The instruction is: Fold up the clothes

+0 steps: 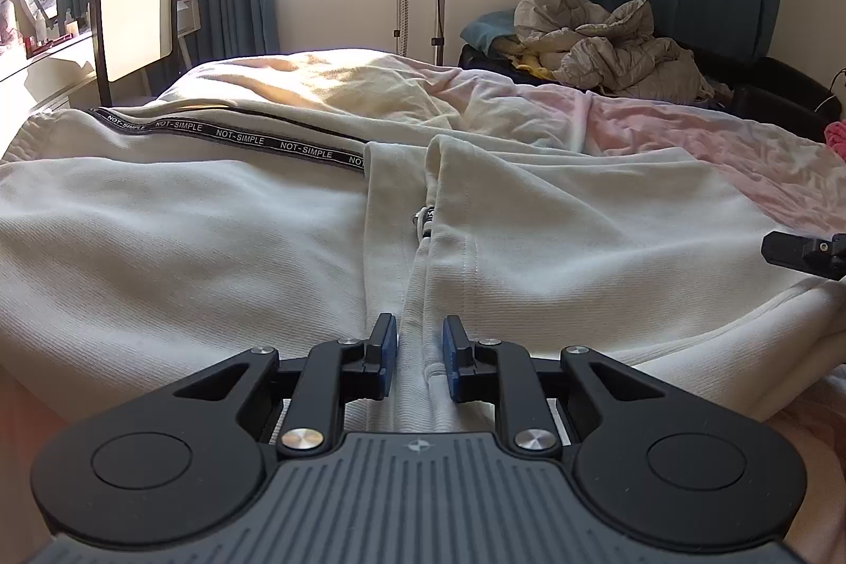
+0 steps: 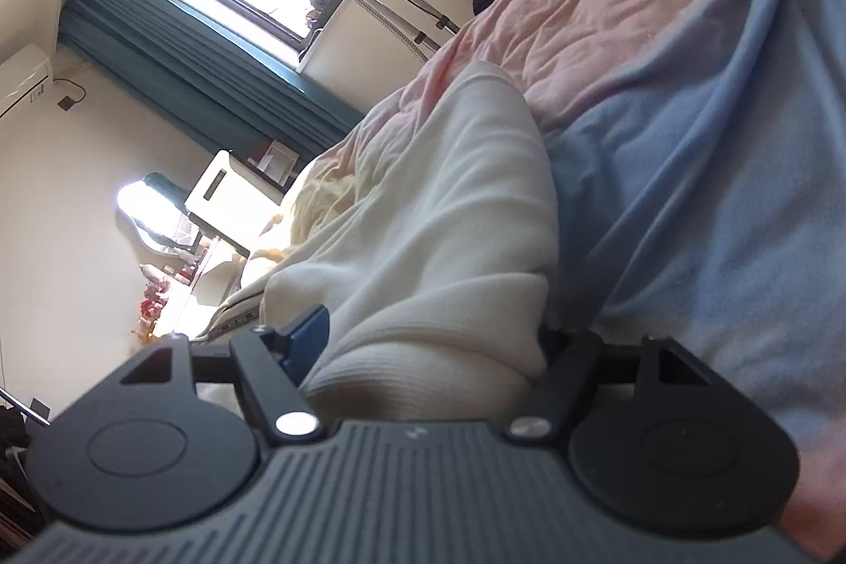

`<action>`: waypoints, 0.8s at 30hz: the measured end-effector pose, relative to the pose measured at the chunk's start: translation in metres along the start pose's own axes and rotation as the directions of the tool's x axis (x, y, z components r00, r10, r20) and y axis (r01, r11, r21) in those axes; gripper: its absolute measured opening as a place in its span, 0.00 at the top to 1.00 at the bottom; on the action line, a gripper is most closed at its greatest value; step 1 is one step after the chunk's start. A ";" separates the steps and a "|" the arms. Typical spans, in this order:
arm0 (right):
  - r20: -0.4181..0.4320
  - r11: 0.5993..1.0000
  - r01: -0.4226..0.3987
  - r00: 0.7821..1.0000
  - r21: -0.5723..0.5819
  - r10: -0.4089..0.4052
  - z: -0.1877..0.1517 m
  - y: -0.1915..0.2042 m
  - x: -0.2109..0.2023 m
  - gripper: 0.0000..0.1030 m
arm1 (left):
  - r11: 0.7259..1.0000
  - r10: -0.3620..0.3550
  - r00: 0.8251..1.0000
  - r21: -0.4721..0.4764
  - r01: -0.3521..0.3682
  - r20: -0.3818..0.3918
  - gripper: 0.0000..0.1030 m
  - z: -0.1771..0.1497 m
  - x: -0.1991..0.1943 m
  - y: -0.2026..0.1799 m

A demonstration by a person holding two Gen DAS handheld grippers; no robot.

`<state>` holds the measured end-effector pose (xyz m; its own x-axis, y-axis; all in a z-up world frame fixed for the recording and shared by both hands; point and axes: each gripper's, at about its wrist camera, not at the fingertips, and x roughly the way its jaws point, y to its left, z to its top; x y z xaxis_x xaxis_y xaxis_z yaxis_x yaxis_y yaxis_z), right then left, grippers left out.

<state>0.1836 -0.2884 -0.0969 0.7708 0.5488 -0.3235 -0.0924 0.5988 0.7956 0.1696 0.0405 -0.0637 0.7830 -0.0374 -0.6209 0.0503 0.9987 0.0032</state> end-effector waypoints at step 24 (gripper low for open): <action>0.199 0.981 0.189 0.964 -0.045 -0.177 0.024 0.041 -0.033 0.79 | 0.999 0.009 0.988 -0.046 -0.002 0.155 0.51 0.015 -0.044 -0.001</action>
<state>0.1694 -0.2957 -0.0410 0.8849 0.3068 -0.3504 0.0267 0.7178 0.6958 0.1439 0.0409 -0.0249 0.8699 -0.0328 -0.4921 0.0197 0.9993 -0.0317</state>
